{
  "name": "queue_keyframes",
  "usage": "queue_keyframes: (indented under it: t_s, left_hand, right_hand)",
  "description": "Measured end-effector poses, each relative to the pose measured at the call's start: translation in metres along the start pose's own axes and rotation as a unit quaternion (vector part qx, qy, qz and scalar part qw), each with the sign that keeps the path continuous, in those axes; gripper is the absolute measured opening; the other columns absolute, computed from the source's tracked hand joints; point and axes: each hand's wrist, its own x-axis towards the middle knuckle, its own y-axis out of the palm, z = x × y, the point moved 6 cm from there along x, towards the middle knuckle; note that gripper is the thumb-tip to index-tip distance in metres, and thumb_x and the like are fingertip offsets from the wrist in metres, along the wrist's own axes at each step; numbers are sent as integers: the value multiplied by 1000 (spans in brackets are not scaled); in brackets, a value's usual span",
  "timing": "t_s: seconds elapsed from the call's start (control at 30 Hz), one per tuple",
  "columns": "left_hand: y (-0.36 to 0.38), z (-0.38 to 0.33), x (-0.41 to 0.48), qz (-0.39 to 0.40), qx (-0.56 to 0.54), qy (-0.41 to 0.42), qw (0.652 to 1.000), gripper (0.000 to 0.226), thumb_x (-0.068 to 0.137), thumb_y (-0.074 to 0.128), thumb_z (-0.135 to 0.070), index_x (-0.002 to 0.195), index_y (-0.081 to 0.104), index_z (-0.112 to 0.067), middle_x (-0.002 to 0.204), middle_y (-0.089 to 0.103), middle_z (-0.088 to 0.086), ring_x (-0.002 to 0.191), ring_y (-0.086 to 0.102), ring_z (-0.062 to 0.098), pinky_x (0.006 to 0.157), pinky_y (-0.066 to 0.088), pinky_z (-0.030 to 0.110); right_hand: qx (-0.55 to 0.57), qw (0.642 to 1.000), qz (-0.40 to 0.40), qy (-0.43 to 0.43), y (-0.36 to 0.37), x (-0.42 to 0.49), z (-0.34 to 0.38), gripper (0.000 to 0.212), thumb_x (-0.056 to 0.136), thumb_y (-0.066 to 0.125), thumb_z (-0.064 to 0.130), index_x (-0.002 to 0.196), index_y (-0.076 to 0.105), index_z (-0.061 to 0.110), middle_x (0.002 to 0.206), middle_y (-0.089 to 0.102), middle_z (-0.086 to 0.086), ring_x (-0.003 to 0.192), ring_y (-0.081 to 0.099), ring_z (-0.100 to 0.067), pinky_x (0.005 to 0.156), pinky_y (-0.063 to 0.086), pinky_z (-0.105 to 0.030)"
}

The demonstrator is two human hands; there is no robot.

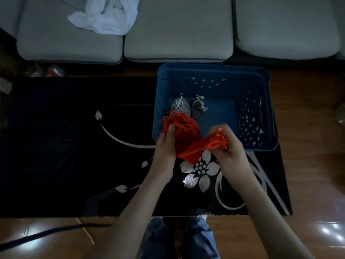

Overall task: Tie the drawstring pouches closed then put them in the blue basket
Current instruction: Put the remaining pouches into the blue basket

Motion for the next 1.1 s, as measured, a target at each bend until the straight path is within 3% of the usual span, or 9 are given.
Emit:
queue_keyframes:
  t_s: [0.07,0.13,0.33,0.43,0.5,0.7,0.93,1.0,1.1]
  left_hand:
    - [16,-7,10,10,22,5,1000,50,93,47,-52,123,58,-14,113,67,11,101,65,25,93,50,42]
    - [32,-11,17,55,49,8,997,46,84,51,-57,113,63,-22,106,70,7,100,66,25,95,49,44]
    - [80,-25,53,149,169,14,974,15,99,41,-42,100,56,-38,104,66,-9,99,64,9,88,50,25]
    - [96,-9,106,126,225,-4,966,18,100,41,-38,107,55,-30,113,65,4,104,62,20,95,49,40]
    - [100,14,140,102,234,-65,965,28,102,39,-35,121,54,-21,124,61,12,108,60,28,97,48,45]
    - [86,75,187,66,330,-235,912,48,103,36,-29,145,32,-6,145,41,14,129,43,33,105,38,38]
    - [97,82,211,64,519,-99,847,40,100,43,-28,126,54,0,131,55,22,118,54,34,96,40,33]
    - [99,78,215,39,507,-53,859,40,98,45,-32,125,53,-4,129,56,20,115,56,34,91,40,30]
    - [92,84,215,61,452,-60,888,43,98,47,-24,138,42,-9,137,50,17,122,50,31,97,37,28]
  right_hand:
    - [-54,997,31,36,-6,13,-3,27,86,58,-8,92,53,19,77,62,9,70,57,-5,68,48,-19]
    - [-95,992,26,79,-13,24,-9,30,86,63,1,105,47,18,84,64,6,75,62,-7,72,52,-23]
    - [-122,980,22,156,-58,70,-36,74,81,69,3,133,23,26,85,67,-12,71,65,-25,67,52,-28]
    - [-223,959,45,171,-67,112,-73,60,82,63,6,131,29,15,86,63,-3,78,62,-20,61,44,-21]
    - [-268,941,75,191,-61,137,-105,41,87,55,7,121,33,10,89,60,-5,86,62,-25,63,45,-26]
    - [-353,881,142,280,-36,165,-211,30,91,48,13,119,49,2,117,58,-18,109,58,-32,89,47,-33]
    - [-342,869,120,337,-31,165,-245,43,93,49,19,132,40,2,132,51,-19,120,53,-31,100,43,-38]
    - [-343,871,118,332,-34,170,-246,44,94,48,14,134,38,0,131,51,-20,115,56,-31,93,47,-35]
    - [-346,874,128,316,-39,170,-245,35,95,49,17,127,47,3,126,54,-16,91,59,-23,61,47,-22]
